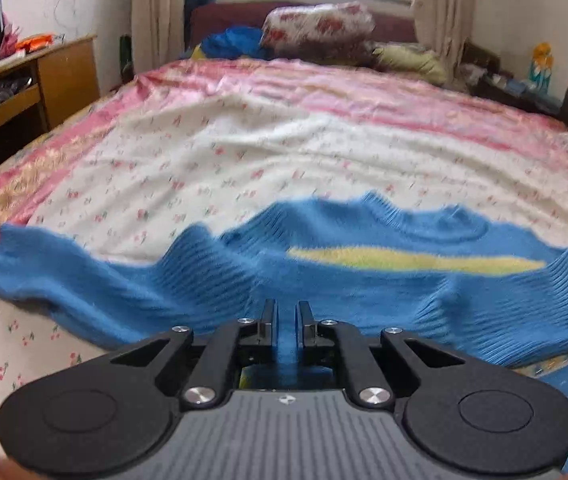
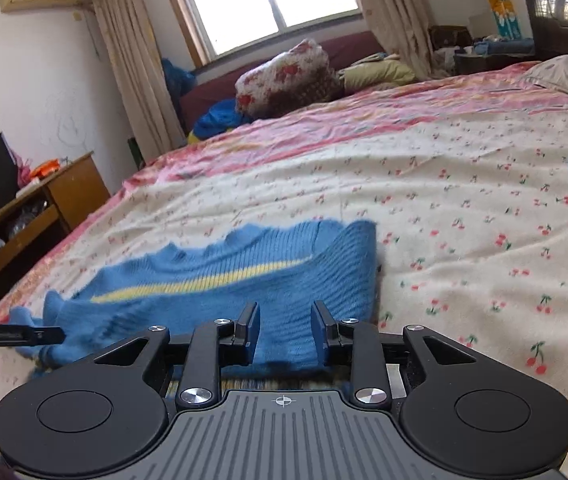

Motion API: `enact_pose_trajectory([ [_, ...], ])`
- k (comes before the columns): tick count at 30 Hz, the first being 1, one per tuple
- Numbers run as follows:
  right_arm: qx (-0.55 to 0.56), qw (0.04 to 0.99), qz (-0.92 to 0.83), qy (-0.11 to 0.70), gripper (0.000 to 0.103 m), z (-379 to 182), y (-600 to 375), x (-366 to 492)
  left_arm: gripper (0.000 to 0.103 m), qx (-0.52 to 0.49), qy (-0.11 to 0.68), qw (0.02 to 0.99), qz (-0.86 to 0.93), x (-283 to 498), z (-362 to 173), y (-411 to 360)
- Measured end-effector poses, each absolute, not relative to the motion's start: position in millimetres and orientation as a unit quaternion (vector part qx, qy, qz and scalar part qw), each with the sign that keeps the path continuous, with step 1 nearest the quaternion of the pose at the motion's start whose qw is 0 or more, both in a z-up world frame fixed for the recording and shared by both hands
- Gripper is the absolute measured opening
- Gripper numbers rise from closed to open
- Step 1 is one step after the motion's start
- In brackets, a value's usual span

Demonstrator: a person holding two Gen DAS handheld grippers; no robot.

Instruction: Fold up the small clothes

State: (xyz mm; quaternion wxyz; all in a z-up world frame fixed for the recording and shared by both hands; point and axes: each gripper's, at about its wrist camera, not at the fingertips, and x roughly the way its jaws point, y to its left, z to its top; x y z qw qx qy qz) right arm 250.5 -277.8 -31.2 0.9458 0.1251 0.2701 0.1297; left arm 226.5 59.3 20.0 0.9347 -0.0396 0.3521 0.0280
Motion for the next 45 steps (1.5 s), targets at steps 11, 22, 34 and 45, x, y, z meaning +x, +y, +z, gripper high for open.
enact_pose_trajectory([
  [11, 0.139, 0.939, 0.105, 0.296, 0.026, -42.8, -289.0, 276.1, 0.019, -0.054, 0.371, 0.927, 0.027, 231.2, 10.4, 58.6],
  [22, 0.070, 0.950, 0.128, 0.277, 0.029, -40.7, -261.8, 254.0, 0.019, -0.121, 0.375, 0.909, 0.132, 192.3, 6.9, 154.9],
  [34, 0.043, 0.947, 0.154, 0.277, 0.029, -38.2, -231.0, 240.7, 0.023, -0.256, 0.323, 0.888, 0.203, 194.2, 8.2, 250.2],
  [45, 0.047, 0.943, 0.162, 0.287, 0.033, -39.3, -214.0, 238.2, 0.034, -0.363, 0.293, 0.850, 0.245, 208.8, -7.8, 301.8],
])
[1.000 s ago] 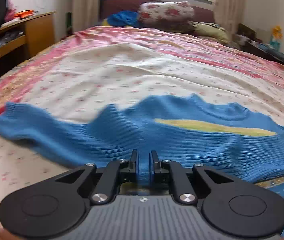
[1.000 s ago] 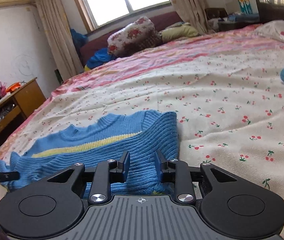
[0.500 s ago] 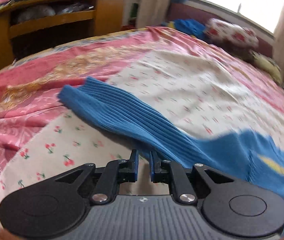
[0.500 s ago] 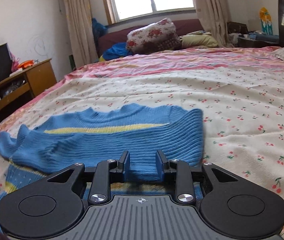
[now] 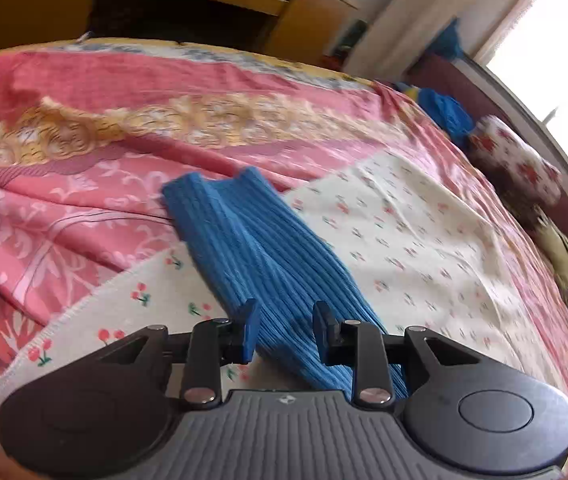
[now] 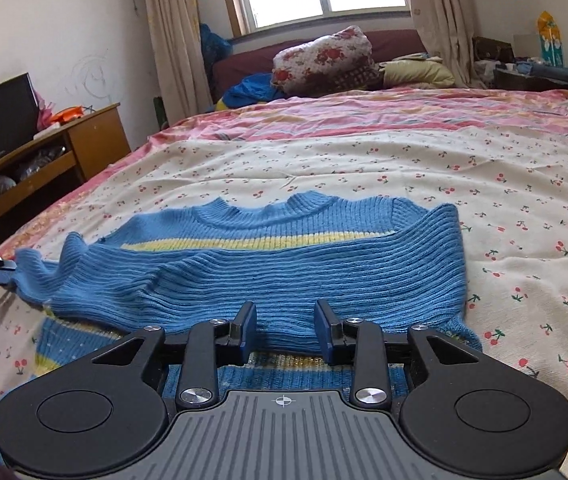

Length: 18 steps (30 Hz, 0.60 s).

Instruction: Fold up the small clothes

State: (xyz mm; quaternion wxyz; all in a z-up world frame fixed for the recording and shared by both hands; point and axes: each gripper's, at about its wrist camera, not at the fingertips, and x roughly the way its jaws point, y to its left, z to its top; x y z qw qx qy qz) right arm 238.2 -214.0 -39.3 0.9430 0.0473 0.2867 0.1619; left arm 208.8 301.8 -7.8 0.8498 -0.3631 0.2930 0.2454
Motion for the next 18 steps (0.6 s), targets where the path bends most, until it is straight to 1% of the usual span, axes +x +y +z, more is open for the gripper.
enact_pose_trajectory([
  [5, 0.052, 0.942, 0.163, 0.288, 0.033, -40.0, -214.5, 238.8, 0.035, -0.371, 0.278, 0.844, 0.271, 201.0, -7.7, 305.9],
  [9, 0.056, 0.942, 0.166, 0.288, 0.033, -40.9, -215.6, 239.4, 0.037, -0.358, 0.270, 0.843, 0.297, 192.1, -8.7, 305.3],
  [15, 0.058, 0.941, 0.167, 0.288, 0.033, -41.1, -217.0, 238.2, 0.038, -0.365, 0.273, 0.840, 0.293, 205.1, -14.8, 310.3],
  [17, 0.057, 0.941, 0.167, 0.287, 0.033, -40.8, -217.0, 238.3, 0.037, -0.355, 0.271, 0.844, 0.299, 211.5, -14.5, 308.5],
  [18, 0.057, 0.942, 0.167, 0.287, 0.033, -40.6, -217.0, 238.5, 0.032, -0.351, 0.271, 0.844, 0.303, 213.7, -14.6, 308.2],
])
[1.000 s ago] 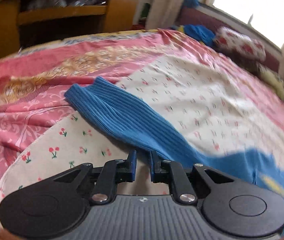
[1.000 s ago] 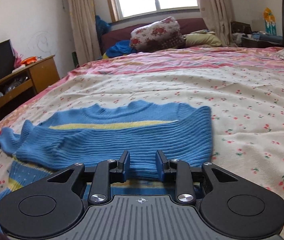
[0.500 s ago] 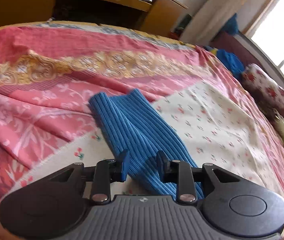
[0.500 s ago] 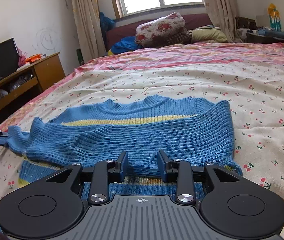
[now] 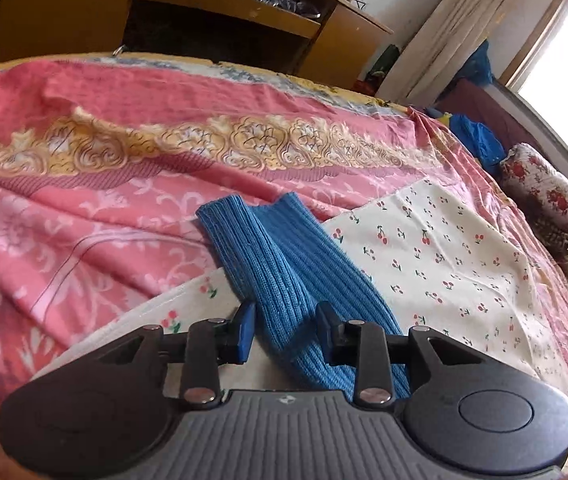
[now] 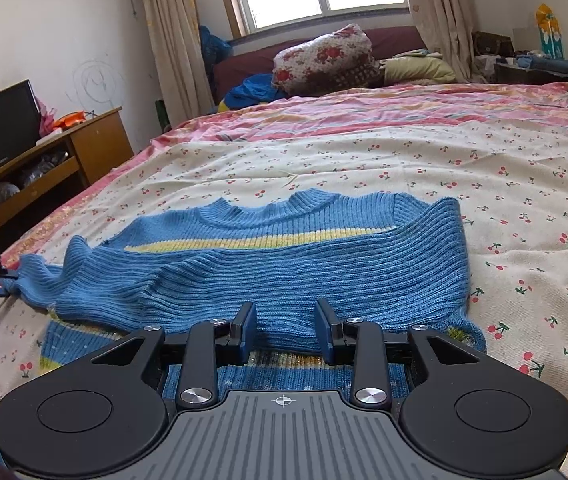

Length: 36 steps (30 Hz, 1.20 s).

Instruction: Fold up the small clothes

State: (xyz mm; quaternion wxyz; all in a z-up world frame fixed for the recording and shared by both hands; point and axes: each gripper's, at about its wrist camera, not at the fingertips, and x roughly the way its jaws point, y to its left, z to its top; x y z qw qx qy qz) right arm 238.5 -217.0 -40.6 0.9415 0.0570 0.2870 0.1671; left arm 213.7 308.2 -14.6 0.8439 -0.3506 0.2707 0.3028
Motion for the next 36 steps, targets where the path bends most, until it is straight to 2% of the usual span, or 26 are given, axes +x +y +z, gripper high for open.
enact_pose_trajectory([
  [1, 0.059, 0.941, 0.168, 0.287, 0.033, -41.0, -217.3, 238.4, 0.019, -0.348, 0.270, 0.844, 0.306, 214.0, -14.3, 307.8],
  [4, 0.062, 0.941, 0.170, 0.288, 0.033, -40.8, -218.8, 238.3, 0.012, -0.346, 0.264, 0.847, 0.304, 209.0, -9.4, 305.1],
  [10, 0.078, 0.938, 0.176, 0.288, 0.033, -38.9, -224.7, 239.0, 0.011, -0.317, 0.234, 0.891, 0.226, 199.4, 41.5, 270.7],
  [15, 0.101, 0.936, 0.176, 0.289, 0.033, -35.9, -233.4, 239.6, 0.011, -0.283, 0.216, 0.931, 0.083, 206.5, 94.1, 201.7],
  [19, 0.115, 0.936, 0.169, 0.286, 0.033, -33.5, -243.2, 240.2, 0.012, -0.254, 0.229, 0.938, -0.044, 216.0, 115.1, 129.0],
  [23, 0.134, 0.934, 0.158, 0.291, 0.033, -34.5, -254.7, 245.7, 0.012, -0.187, 0.265, 0.936, -0.136, 227.9, 106.4, 51.5],
  [27, 0.143, 0.933, 0.145, 0.298, 0.033, -37.0, -265.2, 249.4, 0.013, -0.110, 0.320, 0.928, -0.157, 229.6, 72.5, -2.5],
  [31, 0.149, 0.931, 0.146, 0.300, 0.033, -37.3, -270.4, 251.6, 0.013, -0.094, 0.342, 0.924, -0.144, 213.0, 49.8, -15.0],
  [36, 0.159, 0.925, 0.159, 0.305, 0.033, -37.2, -269.8, 252.1, 0.014, -0.111, 0.332, 0.931, -0.105, 191.8, 33.7, -1.5],
])
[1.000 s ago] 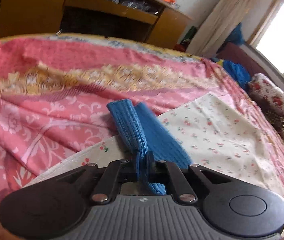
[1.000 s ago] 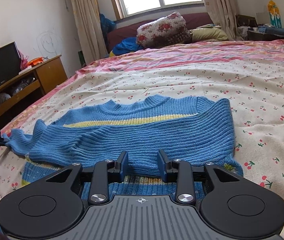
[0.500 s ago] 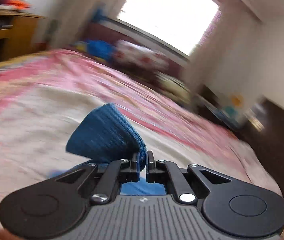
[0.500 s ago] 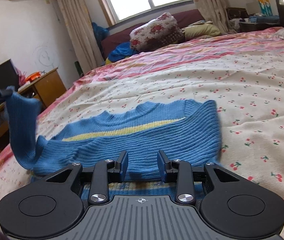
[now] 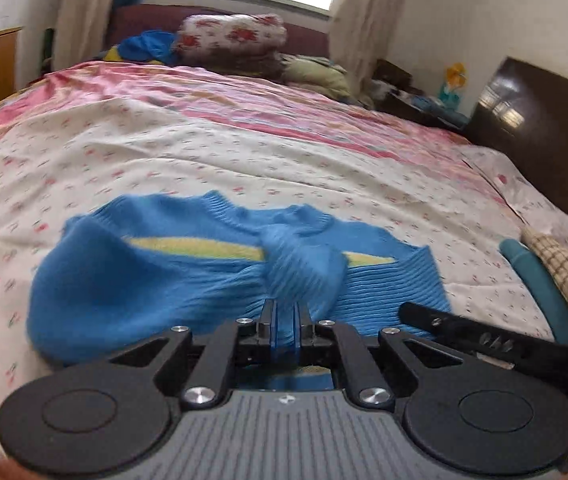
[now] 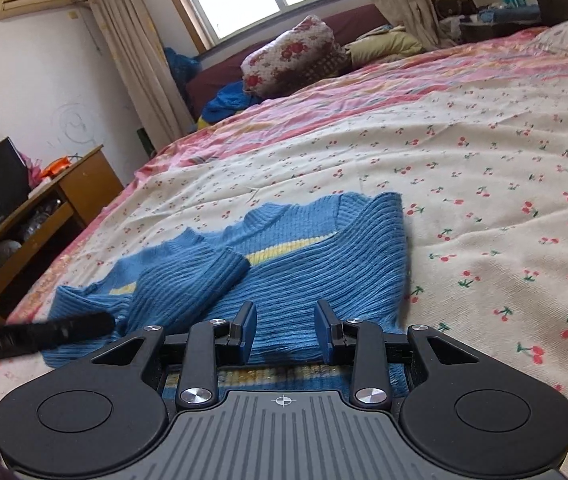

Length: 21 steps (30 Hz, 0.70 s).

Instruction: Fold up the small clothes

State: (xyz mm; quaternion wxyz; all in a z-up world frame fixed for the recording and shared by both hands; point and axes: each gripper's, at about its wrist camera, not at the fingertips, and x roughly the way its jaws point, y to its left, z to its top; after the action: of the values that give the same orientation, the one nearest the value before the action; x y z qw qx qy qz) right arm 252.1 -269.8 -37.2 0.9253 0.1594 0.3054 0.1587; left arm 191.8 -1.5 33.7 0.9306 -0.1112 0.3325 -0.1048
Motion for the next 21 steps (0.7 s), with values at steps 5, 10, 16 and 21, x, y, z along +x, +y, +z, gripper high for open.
enact_pose_trajectory([
  [5, 0.199, 0.910, 0.174, 0.319, 0.034, -34.1, -268.9, 257.9, 0.016, -0.117, 0.318, 0.938, -0.068, 180.7, 17.1, 17.7],
  [10, 0.234, 0.891, 0.183, 0.343, 0.035, -31.7, -257.2, 270.6, 0.016, -0.123, 0.316, 0.939, -0.057, 183.5, 10.3, 30.1],
  [16, 0.221, 0.883, 0.182, 0.372, 0.035, -28.5, -231.7, 292.0, 0.016, -0.121, 0.313, 0.941, -0.052, 182.1, 10.0, 39.0],
  [21, 0.227, 0.875, 0.182, 0.387, 0.041, -26.3, -219.9, 302.7, 0.016, -0.105, 0.303, 0.946, -0.049, 180.0, 12.8, 38.4],
])
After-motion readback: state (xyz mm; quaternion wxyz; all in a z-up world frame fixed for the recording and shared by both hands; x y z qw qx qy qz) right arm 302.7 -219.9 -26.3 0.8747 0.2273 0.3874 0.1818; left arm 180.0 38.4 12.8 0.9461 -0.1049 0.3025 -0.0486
